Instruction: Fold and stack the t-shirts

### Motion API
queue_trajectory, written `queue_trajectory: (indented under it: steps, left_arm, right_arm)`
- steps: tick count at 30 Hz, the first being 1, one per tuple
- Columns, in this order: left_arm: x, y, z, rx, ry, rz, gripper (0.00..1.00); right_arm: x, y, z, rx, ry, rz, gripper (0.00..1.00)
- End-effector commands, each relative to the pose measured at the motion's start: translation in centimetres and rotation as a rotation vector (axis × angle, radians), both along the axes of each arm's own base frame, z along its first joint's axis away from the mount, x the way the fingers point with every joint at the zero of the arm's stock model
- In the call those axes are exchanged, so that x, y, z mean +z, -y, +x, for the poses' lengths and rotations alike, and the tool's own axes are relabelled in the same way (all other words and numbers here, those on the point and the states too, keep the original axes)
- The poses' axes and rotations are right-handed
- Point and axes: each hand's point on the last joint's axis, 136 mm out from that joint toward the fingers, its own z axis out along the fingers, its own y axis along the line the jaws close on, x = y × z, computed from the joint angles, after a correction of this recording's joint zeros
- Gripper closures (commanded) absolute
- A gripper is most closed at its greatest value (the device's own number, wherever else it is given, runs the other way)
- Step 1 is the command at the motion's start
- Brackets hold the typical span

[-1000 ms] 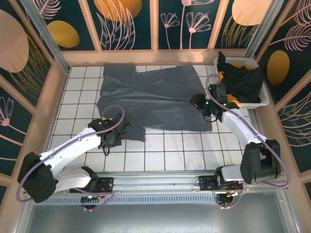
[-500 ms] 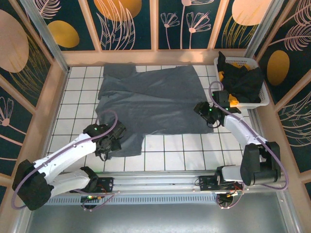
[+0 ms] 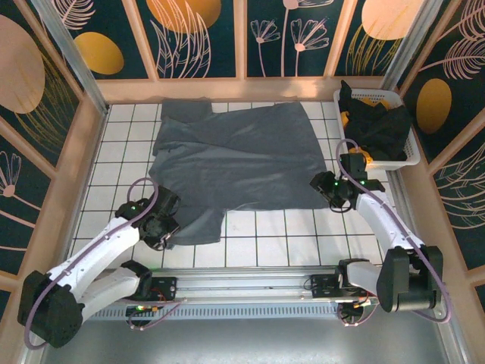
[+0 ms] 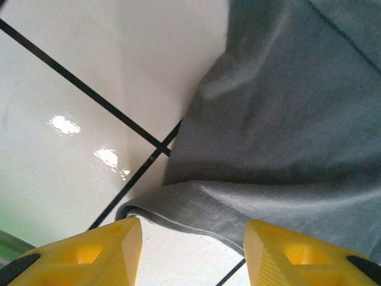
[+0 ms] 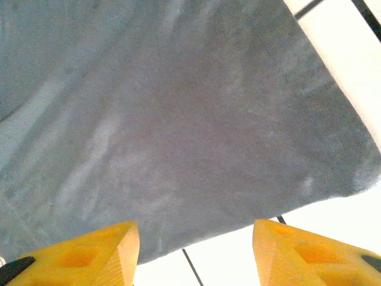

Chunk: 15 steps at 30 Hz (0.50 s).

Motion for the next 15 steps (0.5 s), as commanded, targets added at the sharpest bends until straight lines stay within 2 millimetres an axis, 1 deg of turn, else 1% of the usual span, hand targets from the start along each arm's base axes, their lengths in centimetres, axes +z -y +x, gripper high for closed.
queue_trajectory:
  steps: [1,4,6,7,8,10,12,15]
  left_arm:
    - [-0.9,0.8,0.2,0.036,-0.011,-0.059,0.50]
    - [-1.8,0.8,-0.3,0.043,-0.047,-0.067,0.48]
    - [-2.2,0.6,-0.9,0.041,-0.078,-0.058,0.43]
    - [-2.2,0.3,-1.1,0.044,-0.089,-0.041,0.39]
    - [-2.1,-0.5,-1.8,0.056,-0.114,-0.007,0.37]
    - [-1.6,-1.3,-2.4,0.089,-0.119,0.026,0.32]
    - [-1.4,-1.5,-3.0,0.169,-0.106,-0.002,0.32]
    - [-2.1,-1.3,-4.0,0.329,-0.089,-0.092,0.34]
  right_arm:
    - [-1.2,0.4,-1.6,-0.023,-0.068,0.011,0.46]
    - [-2.1,1.1,-2.1,-0.051,-0.105,0.007,0.47]
    - [-2.5,2.0,-2.4,-0.086,-0.120,0.000,0.47]
    - [-2.7,2.3,-2.5,-0.102,-0.126,-0.004,0.47]
    - [-2.8,2.7,-2.6,-0.117,-0.130,-0.005,0.47]
    - [-2.8,2.8,-2.5,-0.131,-0.122,0.007,0.47]
    - [-2.8,2.6,-2.2,-0.138,-0.118,0.025,0.47]
    - [-2.8,2.6,-1.7,-0.145,-0.112,0.039,0.47]
